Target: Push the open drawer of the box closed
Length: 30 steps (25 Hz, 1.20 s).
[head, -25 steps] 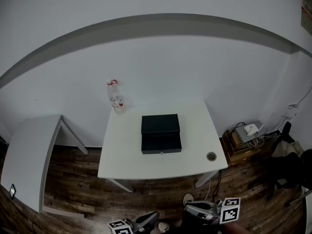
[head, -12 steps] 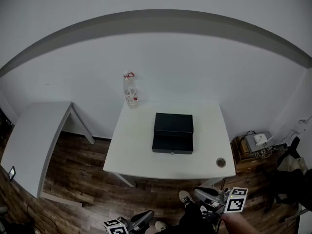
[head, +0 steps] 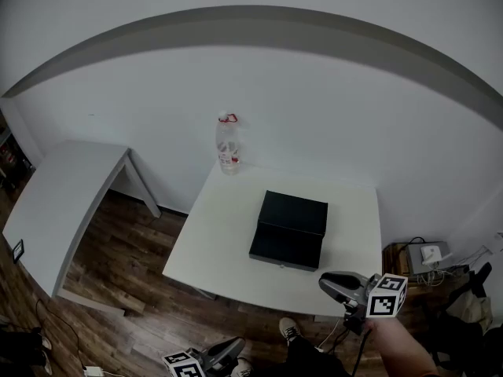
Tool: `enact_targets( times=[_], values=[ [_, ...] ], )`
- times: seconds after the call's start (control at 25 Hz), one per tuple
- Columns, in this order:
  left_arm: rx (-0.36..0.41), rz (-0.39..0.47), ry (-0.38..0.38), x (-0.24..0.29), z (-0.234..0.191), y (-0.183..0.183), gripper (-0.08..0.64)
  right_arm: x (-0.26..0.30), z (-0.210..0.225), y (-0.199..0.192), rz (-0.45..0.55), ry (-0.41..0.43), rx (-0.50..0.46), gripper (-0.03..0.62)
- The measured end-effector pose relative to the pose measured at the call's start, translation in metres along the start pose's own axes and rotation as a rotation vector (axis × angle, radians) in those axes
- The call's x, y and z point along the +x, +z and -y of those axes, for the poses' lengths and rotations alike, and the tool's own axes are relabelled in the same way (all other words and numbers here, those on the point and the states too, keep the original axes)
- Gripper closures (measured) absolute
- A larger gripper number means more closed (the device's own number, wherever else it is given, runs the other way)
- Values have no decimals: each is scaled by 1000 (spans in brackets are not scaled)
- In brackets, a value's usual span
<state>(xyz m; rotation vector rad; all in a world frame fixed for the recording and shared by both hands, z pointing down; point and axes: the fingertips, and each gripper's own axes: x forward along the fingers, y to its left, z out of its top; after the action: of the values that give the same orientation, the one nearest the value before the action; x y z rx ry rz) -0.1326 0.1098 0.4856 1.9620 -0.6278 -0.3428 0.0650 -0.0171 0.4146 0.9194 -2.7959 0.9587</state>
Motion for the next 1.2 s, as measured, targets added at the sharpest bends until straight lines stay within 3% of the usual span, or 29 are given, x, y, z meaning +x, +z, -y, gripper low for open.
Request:
enact_targets(
  times=[0.4, 0.6, 0.76, 0.96, 1.2],
  values=[
    [-32, 59, 97, 63, -21, 19, 560, 52, 148, 72, -202, -85, -258, 508],
    [-42, 90, 154, 83, -29, 24, 560, 88, 240, 80, -407, -188, -440, 505],
    [-42, 99, 203, 97, -33, 25, 560, 116, 301, 76, -593, -216, -567, 495],
    [-49, 111, 259, 106, -34, 16, 560, 143, 330, 67, -712, -157, -609, 494],
    [-20, 92, 319, 116, -45, 12, 560, 165, 329, 61, -753, -51, -594, 493]
  ],
)
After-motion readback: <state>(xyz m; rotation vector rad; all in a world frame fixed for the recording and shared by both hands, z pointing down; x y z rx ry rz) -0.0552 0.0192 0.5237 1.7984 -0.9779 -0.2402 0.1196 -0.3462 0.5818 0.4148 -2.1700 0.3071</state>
